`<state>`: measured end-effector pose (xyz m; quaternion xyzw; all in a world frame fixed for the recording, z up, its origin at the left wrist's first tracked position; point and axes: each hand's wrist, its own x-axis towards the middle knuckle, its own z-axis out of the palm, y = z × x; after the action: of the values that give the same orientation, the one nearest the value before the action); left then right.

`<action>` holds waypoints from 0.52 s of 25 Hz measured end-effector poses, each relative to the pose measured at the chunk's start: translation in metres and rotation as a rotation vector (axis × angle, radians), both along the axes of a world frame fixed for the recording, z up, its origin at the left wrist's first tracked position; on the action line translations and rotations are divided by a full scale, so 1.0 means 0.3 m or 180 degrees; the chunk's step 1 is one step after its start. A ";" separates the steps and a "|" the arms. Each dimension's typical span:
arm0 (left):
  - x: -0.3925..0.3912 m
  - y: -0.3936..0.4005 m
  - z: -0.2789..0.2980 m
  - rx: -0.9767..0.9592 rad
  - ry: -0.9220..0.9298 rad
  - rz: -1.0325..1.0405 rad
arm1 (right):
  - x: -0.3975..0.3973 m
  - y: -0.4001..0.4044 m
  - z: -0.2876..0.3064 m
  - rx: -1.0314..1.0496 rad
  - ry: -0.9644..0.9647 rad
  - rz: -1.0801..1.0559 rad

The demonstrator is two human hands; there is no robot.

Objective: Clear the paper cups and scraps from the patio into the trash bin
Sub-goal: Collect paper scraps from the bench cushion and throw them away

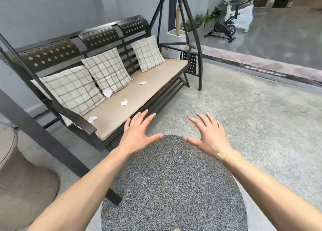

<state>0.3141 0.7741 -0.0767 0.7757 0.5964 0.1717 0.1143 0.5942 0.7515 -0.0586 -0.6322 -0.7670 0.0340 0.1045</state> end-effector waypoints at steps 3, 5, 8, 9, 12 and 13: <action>0.008 0.128 0.005 0.0050 -0.0018 0.0109 | 0.024 0.154 0.004 0.0027 0.0020 0.0079; -0.006 0.204 0.005 0.0051 -0.0047 0.0191 | 0.021 0.250 -0.001 0.0042 0.0037 0.0148; -0.037 0.336 -0.018 0.0021 -0.0020 0.0280 | -0.003 0.412 -0.022 0.0031 0.0045 0.0189; -0.048 0.387 -0.030 -0.0005 -0.0033 0.0302 | -0.012 0.467 -0.032 0.0026 0.0053 0.0199; -0.084 0.580 -0.048 -0.0057 -0.0056 0.0363 | -0.048 0.660 -0.051 -0.0039 0.0072 0.0216; -0.103 0.646 -0.050 -0.0059 -0.0056 0.0384 | -0.066 0.727 -0.052 -0.0049 0.0074 0.0220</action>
<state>0.2831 0.9678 -0.0917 0.7357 0.6426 0.1796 0.1162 0.5745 0.9695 -0.0742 -0.6056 -0.7869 0.0509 0.1072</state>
